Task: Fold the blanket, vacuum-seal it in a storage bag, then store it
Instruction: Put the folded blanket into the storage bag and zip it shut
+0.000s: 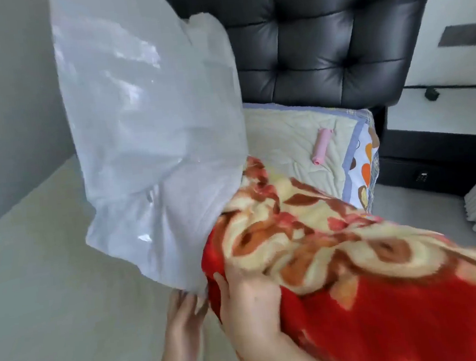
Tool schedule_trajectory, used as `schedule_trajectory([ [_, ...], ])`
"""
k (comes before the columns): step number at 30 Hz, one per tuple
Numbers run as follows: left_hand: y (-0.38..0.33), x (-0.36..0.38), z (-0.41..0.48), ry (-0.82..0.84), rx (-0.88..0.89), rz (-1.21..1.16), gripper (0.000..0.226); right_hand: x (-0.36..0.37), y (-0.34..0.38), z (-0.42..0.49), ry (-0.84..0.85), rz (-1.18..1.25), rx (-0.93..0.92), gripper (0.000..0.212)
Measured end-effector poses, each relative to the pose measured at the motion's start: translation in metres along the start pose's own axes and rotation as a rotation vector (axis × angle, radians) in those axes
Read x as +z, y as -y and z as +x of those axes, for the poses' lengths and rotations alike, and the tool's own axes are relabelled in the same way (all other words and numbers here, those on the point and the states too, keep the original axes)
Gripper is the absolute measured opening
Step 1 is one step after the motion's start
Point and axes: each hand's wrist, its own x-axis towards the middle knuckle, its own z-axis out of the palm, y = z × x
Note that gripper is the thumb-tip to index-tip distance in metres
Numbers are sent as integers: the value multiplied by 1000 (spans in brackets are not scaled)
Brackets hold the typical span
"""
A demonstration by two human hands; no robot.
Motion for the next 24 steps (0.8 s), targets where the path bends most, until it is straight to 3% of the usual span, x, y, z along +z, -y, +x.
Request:
schedule_trajectory([
  [3,65,-34,-2,-56,-364,27,54,95,-22,-47,333,-292,87,14],
  [5,90,-49,-11,-72,-467,196,45,138,-60,-75,580,-293,148,18],
  [7,90,-59,-12,-127,-386,513,28,164,-95,-101,700,-216,140,36],
  [9,78,-64,-2,-203,-206,804,15,160,-104,-115,893,-308,154,56],
  [10,70,-62,5,-209,-116,912,8,150,-107,-107,915,-385,77,63],
  [12,63,-40,30,-176,123,1157,38,144,-118,-89,833,-324,17,57],
  [14,60,16,75,-125,340,1405,70,135,-130,-67,922,-127,62,44],
  [16,52,88,124,-65,180,1570,102,119,-145,-44,1000,106,153,27],
  [19,74,134,168,55,-27,1778,100,65,-177,-24,886,405,300,18],
  [20,82,129,171,28,-30,1811,96,40,-186,-15,771,476,329,21],
  [21,88,120,169,-10,-28,1837,92,20,-201,-3,554,519,327,21],
  [23,96,105,169,-74,-2,1856,86,6,-243,32,63,268,258,18],
  [24,97,103,169,-91,18,1857,83,9,-258,57,8,126,242,38],
])
